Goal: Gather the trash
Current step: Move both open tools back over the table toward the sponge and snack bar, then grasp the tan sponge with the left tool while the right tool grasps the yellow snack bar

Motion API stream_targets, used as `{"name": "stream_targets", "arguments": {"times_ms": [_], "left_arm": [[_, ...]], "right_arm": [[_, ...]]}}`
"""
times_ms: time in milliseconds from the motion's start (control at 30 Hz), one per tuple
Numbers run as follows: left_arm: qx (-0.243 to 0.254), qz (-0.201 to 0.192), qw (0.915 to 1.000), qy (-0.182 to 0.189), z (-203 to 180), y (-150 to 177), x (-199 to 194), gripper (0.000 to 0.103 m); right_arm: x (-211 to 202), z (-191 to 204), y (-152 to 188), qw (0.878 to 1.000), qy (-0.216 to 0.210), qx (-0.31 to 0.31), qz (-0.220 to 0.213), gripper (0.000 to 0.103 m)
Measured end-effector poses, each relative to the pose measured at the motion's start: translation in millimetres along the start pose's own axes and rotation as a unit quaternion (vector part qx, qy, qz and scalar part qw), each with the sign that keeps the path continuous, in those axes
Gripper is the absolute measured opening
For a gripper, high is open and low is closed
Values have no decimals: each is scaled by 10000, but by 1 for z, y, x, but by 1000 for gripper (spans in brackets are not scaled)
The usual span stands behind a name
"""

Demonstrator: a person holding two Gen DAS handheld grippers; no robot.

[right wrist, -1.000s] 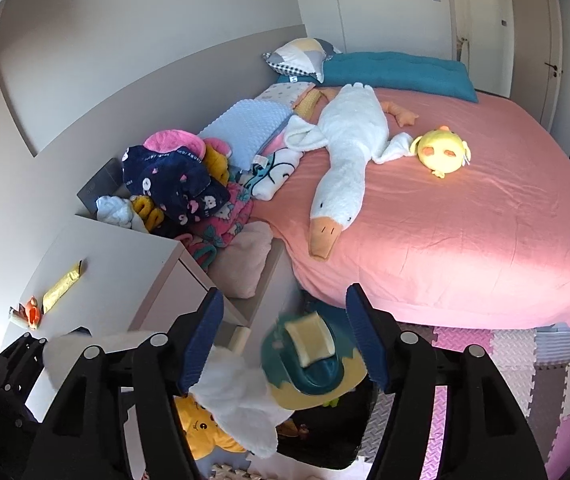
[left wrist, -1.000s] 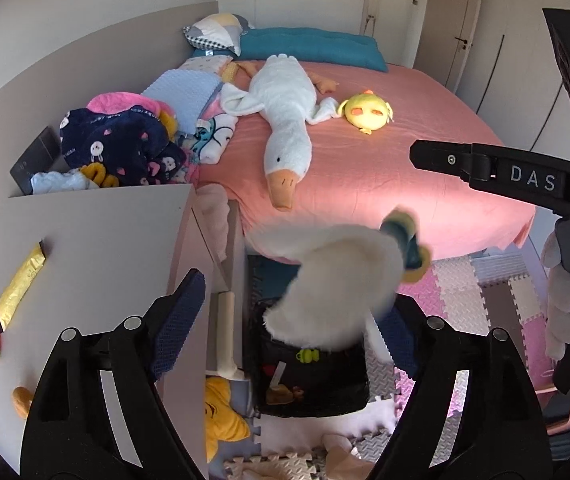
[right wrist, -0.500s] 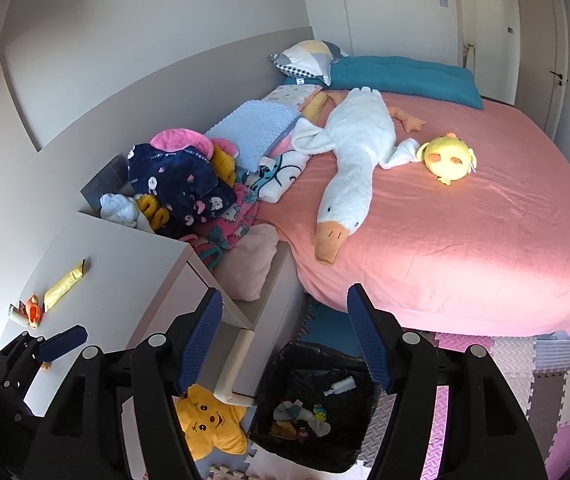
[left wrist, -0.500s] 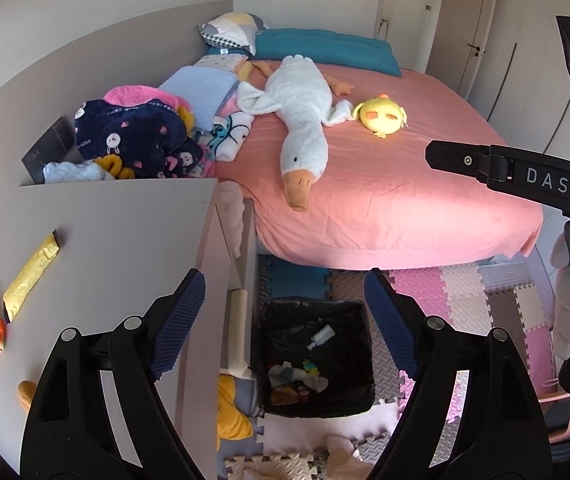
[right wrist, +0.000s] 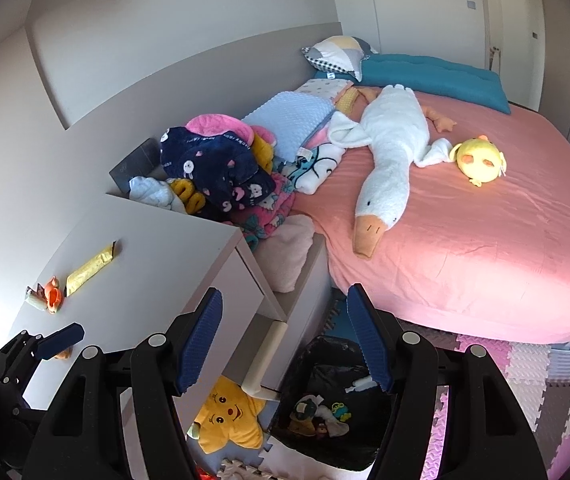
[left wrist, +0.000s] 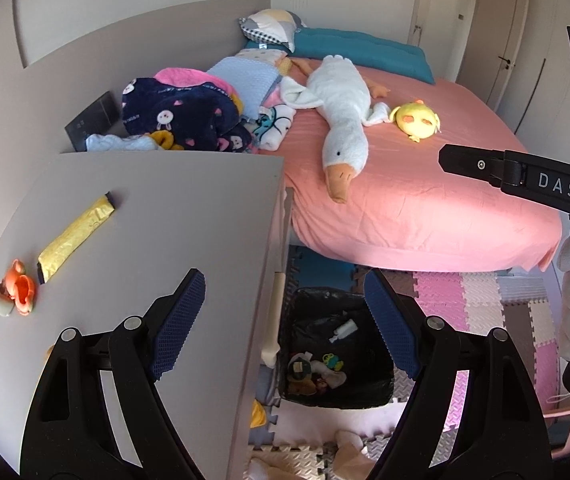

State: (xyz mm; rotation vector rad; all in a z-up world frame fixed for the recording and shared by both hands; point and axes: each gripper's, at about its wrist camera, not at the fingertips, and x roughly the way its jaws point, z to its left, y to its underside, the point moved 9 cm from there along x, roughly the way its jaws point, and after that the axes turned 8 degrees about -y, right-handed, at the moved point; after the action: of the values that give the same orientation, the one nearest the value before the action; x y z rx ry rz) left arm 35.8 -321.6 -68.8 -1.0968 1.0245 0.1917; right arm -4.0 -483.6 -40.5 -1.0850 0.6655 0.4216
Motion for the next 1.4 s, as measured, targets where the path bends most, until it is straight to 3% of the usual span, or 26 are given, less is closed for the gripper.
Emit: {"name": "stream_targets", "arguments": {"times_ms": [500, 933, 1233, 1400], "left_arm": [[-684, 177, 9959, -565, 94, 36, -8, 79], [-1239, 472, 9858, -1029, 174, 74, 7, 79], [-1406, 679, 9817, -1087, 207, 88, 25, 79], [-1363, 831, 9819, -1019, 212, 94, 35, 70]], "right_arm": [[42, 89, 15, 9964, -498, -566, 398, 66], [75, 158, 23, 9883, -865, -1062, 669, 66], [96, 195, 24, 9817, -951, -1425, 836, 66], [111, 212, 23, 9750, -905, -1784, 964, 66]]}}
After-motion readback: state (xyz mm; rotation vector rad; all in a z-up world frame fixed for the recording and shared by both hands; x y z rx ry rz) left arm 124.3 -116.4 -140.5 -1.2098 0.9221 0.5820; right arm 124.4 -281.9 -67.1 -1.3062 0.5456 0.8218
